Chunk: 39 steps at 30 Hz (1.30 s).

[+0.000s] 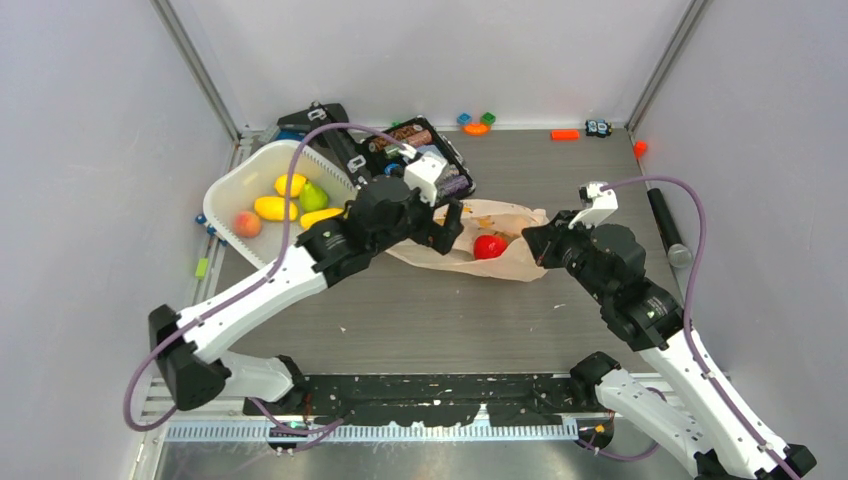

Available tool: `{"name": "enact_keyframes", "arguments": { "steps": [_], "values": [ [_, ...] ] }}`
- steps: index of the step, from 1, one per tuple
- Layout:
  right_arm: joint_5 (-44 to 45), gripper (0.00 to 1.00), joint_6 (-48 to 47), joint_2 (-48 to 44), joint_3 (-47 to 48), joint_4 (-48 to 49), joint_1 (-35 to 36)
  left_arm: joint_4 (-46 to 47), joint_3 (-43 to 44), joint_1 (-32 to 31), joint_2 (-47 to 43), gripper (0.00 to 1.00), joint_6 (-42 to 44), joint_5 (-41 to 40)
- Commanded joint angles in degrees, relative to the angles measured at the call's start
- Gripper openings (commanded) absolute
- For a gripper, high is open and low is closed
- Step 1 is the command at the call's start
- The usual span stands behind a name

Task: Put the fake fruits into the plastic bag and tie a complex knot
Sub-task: Place the fake fruit in the plastic bag, then pick up the fake fruit from the bin.

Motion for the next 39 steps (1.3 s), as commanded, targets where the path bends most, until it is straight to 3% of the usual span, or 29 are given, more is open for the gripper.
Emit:
{"name": "enact_keyframes", "arguments": {
  "steps": [1, 8, 14, 20, 26, 31, 39],
  "values": [
    [0.71, 0.05, 0.14, -0.39, -0.12, 3.54, 0.14, -7.20, -0.50, 0.41, -6.34, 0.99, 4.03, -9.69],
    [0.35, 0.05, 0.57, -0.46, -0.86, 4.27, 0.15, -13.78, -3.97, 6.68, -14.43, 0.99, 5.09, -14.24],
    [0.78, 0.05, 0.54, -1.11, -1.12, 4.11, 0.15, -15.61, -8.03, 16.34, -20.34, 0.99, 3.95, -12.41],
    [0.88, 0.05, 0.69, -1.68, -1.23, 3.77, 0.15, -18.31, -7.80, 27.16, -20.60, 0.99, 1.82, -8.77],
    [0.89, 0.05, 0.78, -1.95, -1.21, 3.48, 0.14, -17.09, -7.50, 36.48, -15.77, 0.99, 1.30, -4.65],
    [0.61, 0.05, 0.84, -2.14, -1.06, 3.12, 0.19, -15.71, -4.98, 42.99, -8.79, 0.93, 0.13, -2.20],
    [1.18, 0.05, 0.76, -3.11, -1.17, 2.42, 0.15, -15.15, 2.74, 48.84, 5.36, 0.89, -1.19, 1.77]
  ]
}}
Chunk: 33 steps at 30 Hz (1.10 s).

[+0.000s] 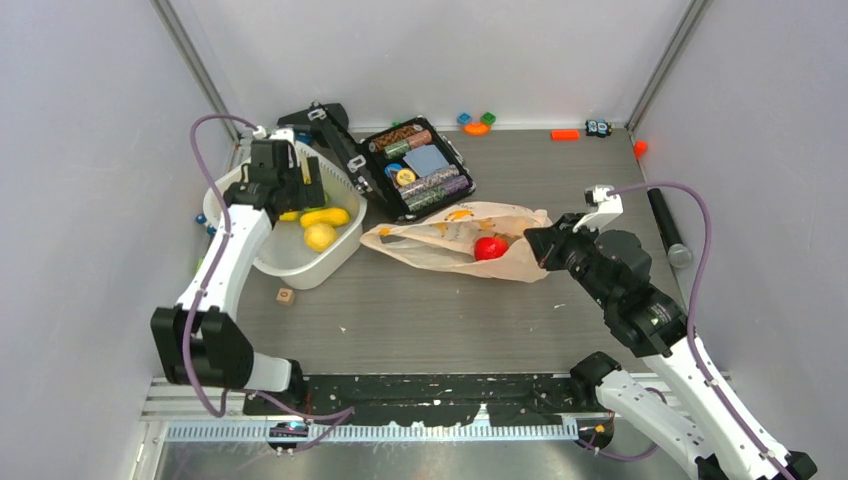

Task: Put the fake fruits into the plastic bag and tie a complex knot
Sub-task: Pick up the fake fruit from the bin.

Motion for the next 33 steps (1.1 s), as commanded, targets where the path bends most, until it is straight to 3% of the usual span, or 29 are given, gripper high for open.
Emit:
{"name": "enact_keyframes", "arguments": {
  "steps": [1, 17, 33],
  "values": [
    [1.23, 0.05, 0.47, -1.03, 0.27, 1.11, 0.15, 2.34, 6.67, 2.86, 6.88, 0.88, -1.70, 3.81],
    [2.56, 0.05, 0.01, -1.62, 0.80, 0.16, 0.15, -7.71, 28.57, 6.98, 32.78, 0.76, -1.10, 3.13],
    [2.98, 0.05, -0.44, -0.88, 1.50, -0.09, 0.14, -7.62, 32.32, 7.80, 39.16, 0.68, -3.04, 9.86]
  ]
}}
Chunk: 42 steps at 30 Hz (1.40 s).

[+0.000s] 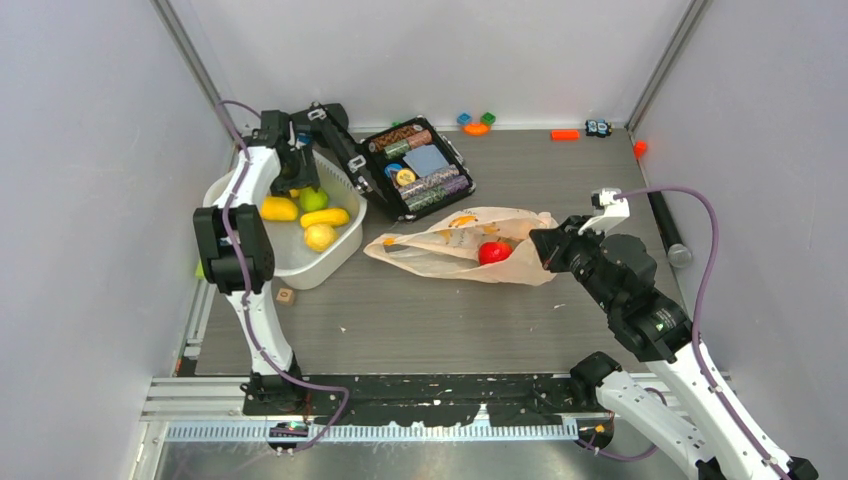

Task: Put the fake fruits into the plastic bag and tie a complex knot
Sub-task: Pick up the fake fruit from the bin.

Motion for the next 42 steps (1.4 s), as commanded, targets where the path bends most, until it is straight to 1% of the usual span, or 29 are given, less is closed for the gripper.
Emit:
{"name": "enact_keyframes", "arguments": {
  "steps": [1, 7, 9, 11, 18, 20, 23, 30, 31, 33, 37, 42],
  "values": [
    [0.85, 0.05, -0.34, 0.49, 1.53, 1.21, 0.15, 0.49, 3.25, -0.10, 0.65, 0.68, -1.47, 4.25],
    [0.71, 0.05, -0.44, 0.88, 1.70, 1.26, 0.15, -2.03, 8.37, -0.09, 4.21, 0.68, -2.00, 5.35],
    [0.76, 0.05, -0.50, 0.90, 1.71, 1.28, 0.15, -2.68, 9.47, -0.10, 5.37, 0.65, -2.27, 5.76],
    [0.91, 0.05, -0.47, 0.82, 1.68, 1.14, 0.15, -3.23, 9.99, -0.14, 6.00, 0.61, -2.52, 5.73],
    [1.14, 0.05, -0.52, 0.79, 1.48, 1.07, 0.15, -3.04, 9.04, -0.18, 6.27, 0.59, -2.59, 4.79],
    [1.11, 0.05, -0.51, 0.75, 1.45, 1.10, 0.15, -3.15, 9.24, -0.21, 6.68, 0.52, -2.49, 4.73],
    [1.20, 0.05, -0.56, 0.62, 1.47, 1.00, 0.15, -3.42, 9.20, -0.20, 6.93, 0.47, -2.24, 4.39],
    [1.33, 0.05, -0.48, 0.52, 1.36, 1.01, 0.19, -3.28, 8.74, -0.27, 6.03, 0.30, -1.03, 4.02],
    [1.29, 0.05, -0.45, 0.50, 1.36, 1.00, 0.17, -3.21, 8.68, -0.24, 5.79, 0.26, -0.85, 4.14],
    [1.26, 0.05, -0.41, 0.46, 1.36, 1.00, 0.15, -2.75, 7.94, -0.32, 5.15, 0.22, -0.59, 4.04],
    [1.51, 0.05, -0.41, 0.05, 1.24, 0.96, 0.15, -0.88, 5.75, -0.30, 2.54, 0.18, -0.37, 3.45],
    [1.35, 0.05, -0.51, -0.38, 0.61, 1.30, 0.17, 6.23, -4.27, -0.28, -5.11, 0.18, -0.34, 2.93]
  ]
}}
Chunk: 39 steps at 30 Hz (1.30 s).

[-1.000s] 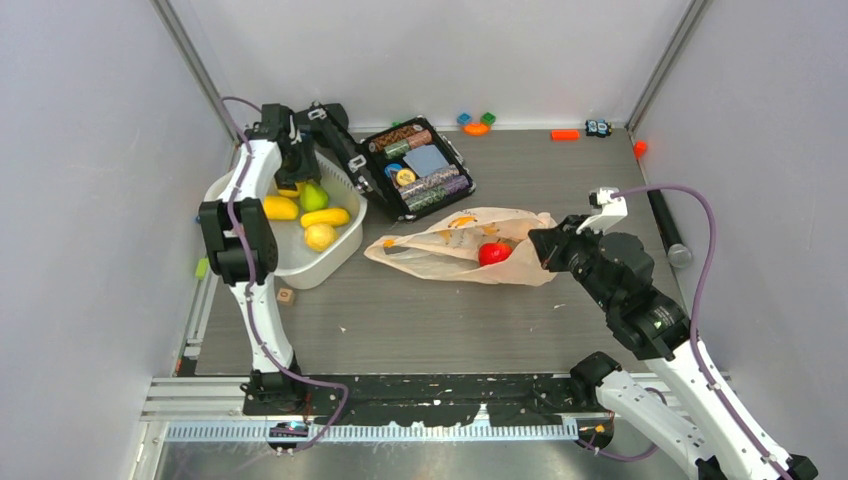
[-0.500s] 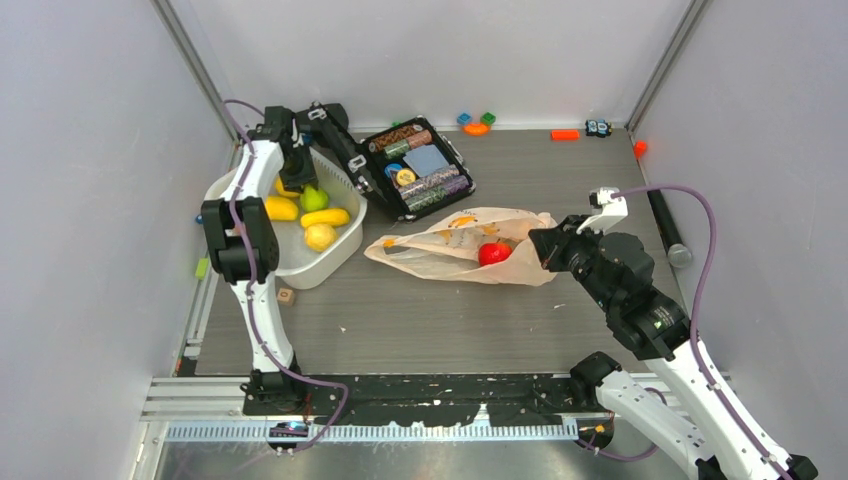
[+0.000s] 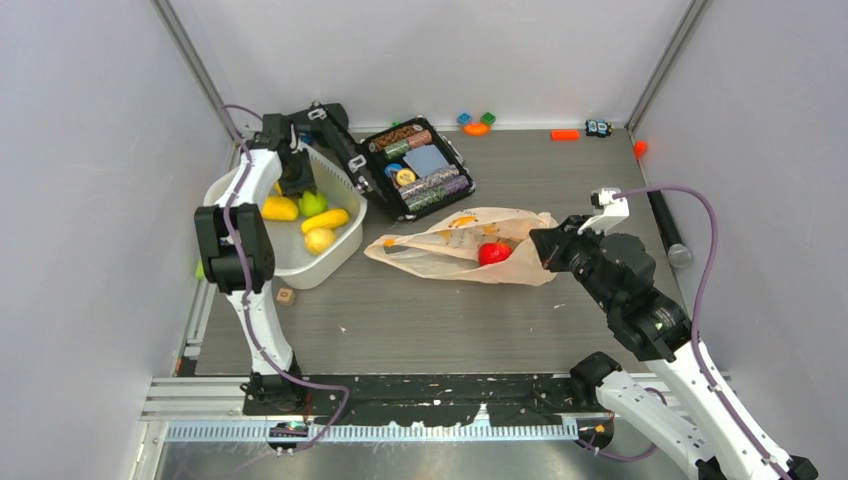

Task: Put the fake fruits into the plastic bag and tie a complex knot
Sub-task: Pick up the fake fruit from the bin.

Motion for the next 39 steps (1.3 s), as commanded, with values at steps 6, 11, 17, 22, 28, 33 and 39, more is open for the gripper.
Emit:
{"name": "enact_keyframes", "arguments": {
  "steps": [6, 11, 17, 22, 28, 33, 39],
  "values": [
    [-0.29, 0.05, -0.22, -0.97, 0.47, 1.81, 0.15, 8.89, -13.64, -0.16, -15.88, 0.17, 0.73, -4.20],
    [-0.15, 0.05, -0.10, -1.47, 0.30, 2.03, 0.15, 12.19, -20.80, -0.04, -23.45, 0.16, 1.08, -3.48],
    [-0.10, 0.05, -0.31, -0.61, 1.50, 1.37, 0.15, 17.13, -32.66, -0.03, -33.60, 0.15, -1.25, -0.25],
    [0.00, 0.05, -0.24, -0.56, 1.45, 1.48, 0.15, 16.23, -37.93, -0.09, -44.01, 0.15, -1.56, 1.22],
    [-0.35, 0.05, -0.28, -0.20, 1.66, 1.83, 0.15, 13.16, -40.18, -0.76, -54.86, 0.14, -0.75, -0.26],
    [-1.00, 0.05, -0.29, 0.22, 1.84, 2.20, 0.15, 8.02, -38.17, -1.93, -60.56, 0.14, 2.71, -0.48],
    [-1.37, 0.05, -0.36, 0.28, 2.06, 2.30, 0.11, 3.04, -36.62, -10.13, -66.40, 0.13, 8.07, 1.61]
  ]
}}
